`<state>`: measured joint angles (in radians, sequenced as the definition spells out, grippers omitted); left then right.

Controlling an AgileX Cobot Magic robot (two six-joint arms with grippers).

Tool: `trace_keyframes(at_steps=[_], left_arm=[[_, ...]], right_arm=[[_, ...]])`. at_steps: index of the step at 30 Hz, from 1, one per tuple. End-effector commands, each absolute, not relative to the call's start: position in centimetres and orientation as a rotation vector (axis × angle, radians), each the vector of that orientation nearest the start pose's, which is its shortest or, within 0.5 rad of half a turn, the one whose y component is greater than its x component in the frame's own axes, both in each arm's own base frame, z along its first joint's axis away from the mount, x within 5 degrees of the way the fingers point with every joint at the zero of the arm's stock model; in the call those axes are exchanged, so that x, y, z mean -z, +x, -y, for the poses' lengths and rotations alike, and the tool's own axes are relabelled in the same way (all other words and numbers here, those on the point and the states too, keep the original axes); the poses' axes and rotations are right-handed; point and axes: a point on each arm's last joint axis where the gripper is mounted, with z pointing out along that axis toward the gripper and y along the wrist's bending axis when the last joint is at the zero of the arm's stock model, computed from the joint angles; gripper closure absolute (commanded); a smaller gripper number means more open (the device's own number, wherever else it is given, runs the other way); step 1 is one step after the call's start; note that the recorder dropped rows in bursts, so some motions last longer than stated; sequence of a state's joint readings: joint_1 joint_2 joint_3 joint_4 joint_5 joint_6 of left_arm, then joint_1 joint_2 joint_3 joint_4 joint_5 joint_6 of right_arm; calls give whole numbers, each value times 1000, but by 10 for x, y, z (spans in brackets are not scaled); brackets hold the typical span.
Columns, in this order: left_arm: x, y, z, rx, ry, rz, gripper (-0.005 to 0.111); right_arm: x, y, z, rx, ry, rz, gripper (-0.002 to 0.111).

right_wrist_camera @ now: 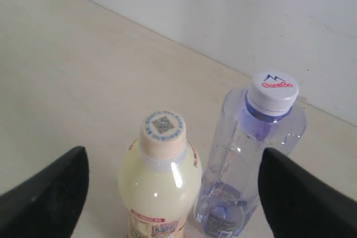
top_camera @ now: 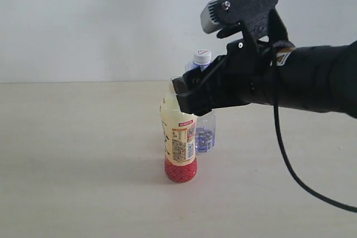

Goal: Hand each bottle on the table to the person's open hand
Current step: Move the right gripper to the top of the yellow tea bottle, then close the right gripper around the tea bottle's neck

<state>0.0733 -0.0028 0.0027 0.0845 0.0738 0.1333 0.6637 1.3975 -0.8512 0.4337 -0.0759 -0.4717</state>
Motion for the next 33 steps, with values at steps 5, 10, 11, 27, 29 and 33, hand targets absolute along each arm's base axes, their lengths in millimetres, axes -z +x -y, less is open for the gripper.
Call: trace_keyframes(at_steps=[5,10,11,27,29,33], left_arm=[[-207,56,-5,-238,112,-1551,103],[-207,56,-5,-238,112,-1551,103],[-207,56,-5,-238,112,-1551,103],[-207,56,-5,-238,112,-1551,103],[-207,56,-5,-238,112,-1551,103],[-207,56,-5,-238,112,-1551,103]], right_arm=[[-257,265,-196,-298,-653,-1817,30],[-256,261,-209,-355,-678,-1760,30],[-254,262,-210,-367,-682,-1761,30],[-235,276,-214,-345,-619,-1742,37],[-236,276,-214,-352,-606,-1736,37],[-238,277,-214,-398,-546,-1729,37]])
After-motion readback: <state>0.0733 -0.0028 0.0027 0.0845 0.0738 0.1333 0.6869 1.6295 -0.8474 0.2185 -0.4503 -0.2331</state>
